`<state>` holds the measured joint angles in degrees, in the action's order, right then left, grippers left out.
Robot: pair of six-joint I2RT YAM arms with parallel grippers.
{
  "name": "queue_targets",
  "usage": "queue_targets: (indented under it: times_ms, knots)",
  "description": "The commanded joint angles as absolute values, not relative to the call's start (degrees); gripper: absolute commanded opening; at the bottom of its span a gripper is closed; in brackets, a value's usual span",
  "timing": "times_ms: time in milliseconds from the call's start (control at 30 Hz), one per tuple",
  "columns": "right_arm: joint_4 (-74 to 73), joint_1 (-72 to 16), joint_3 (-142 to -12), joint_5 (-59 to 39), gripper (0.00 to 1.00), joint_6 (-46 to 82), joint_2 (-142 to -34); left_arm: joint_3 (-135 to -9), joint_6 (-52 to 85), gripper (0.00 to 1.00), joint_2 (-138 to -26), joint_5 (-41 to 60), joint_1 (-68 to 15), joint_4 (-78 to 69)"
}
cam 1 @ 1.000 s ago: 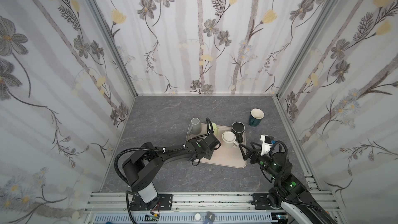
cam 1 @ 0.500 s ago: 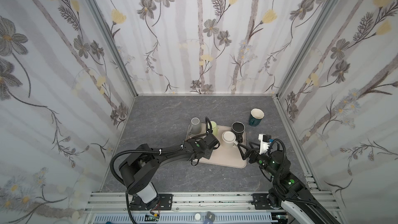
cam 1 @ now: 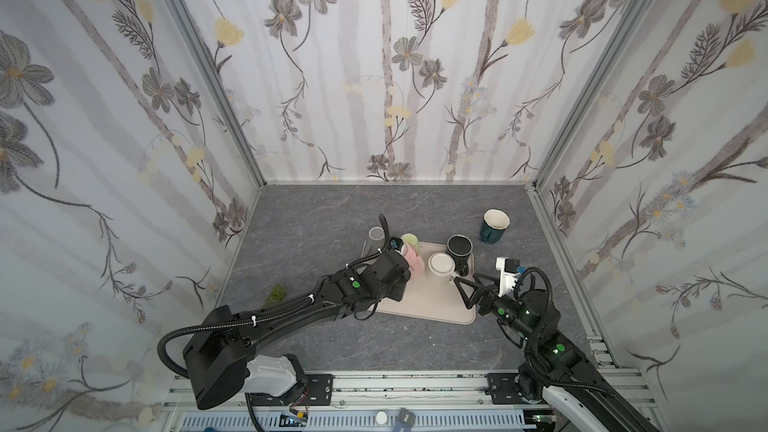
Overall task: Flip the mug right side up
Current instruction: 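Lift the pink mug off the tray with the left gripper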
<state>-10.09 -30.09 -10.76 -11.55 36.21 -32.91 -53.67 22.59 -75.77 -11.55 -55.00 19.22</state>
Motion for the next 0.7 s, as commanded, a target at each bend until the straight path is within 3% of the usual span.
queue_targets:
  times_ms: [0,333,667]
  knots:
    - [-17.0,-30.1,-9.6,-13.5,1.0,39.8,-32.6,-54.9,23.9,0.0,-73.2,-10.6,-54.5,12.7]
    - [-24.4,-30.2,-12.0,-17.2,1.0,45.3,-35.6,-59.6,27.0,0.0,-72.4,-0.5,-50.8,6.3]
    - [-33.8,-30.2,-20.1,-21.8,1.0,45.6,-48.1,-65.0,32.4,0.0,-73.8,10.9,-45.6,-2.8]
